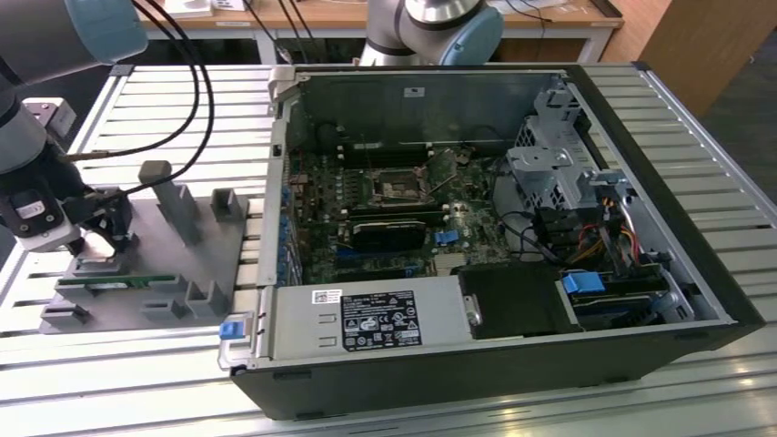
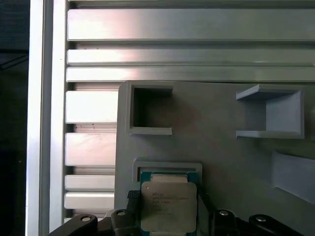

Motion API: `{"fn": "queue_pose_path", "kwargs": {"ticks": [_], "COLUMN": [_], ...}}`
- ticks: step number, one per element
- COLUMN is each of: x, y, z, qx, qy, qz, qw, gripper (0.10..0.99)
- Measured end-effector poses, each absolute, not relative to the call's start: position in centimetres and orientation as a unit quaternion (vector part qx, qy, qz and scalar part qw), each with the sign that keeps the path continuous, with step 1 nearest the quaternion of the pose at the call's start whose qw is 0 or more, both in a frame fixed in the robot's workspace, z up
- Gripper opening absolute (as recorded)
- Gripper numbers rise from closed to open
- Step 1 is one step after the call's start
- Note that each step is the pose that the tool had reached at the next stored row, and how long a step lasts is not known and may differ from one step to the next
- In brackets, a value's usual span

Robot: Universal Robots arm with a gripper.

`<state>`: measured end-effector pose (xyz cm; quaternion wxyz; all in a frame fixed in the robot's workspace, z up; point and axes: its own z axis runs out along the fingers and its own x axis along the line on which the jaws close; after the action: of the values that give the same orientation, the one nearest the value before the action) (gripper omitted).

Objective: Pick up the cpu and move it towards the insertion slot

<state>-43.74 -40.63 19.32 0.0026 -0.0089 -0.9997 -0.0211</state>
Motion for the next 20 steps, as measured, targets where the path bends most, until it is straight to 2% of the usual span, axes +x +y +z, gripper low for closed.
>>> {"fn": "queue_pose_path", "kwargs": {"ticks": [20], "x": [-43.7], "y": [-40.6], "z": [20.9], "qx": [-0.009], "qy": [-1.0], "qz": [-0.022], "qw": [0.003], "gripper": [0.545]}}
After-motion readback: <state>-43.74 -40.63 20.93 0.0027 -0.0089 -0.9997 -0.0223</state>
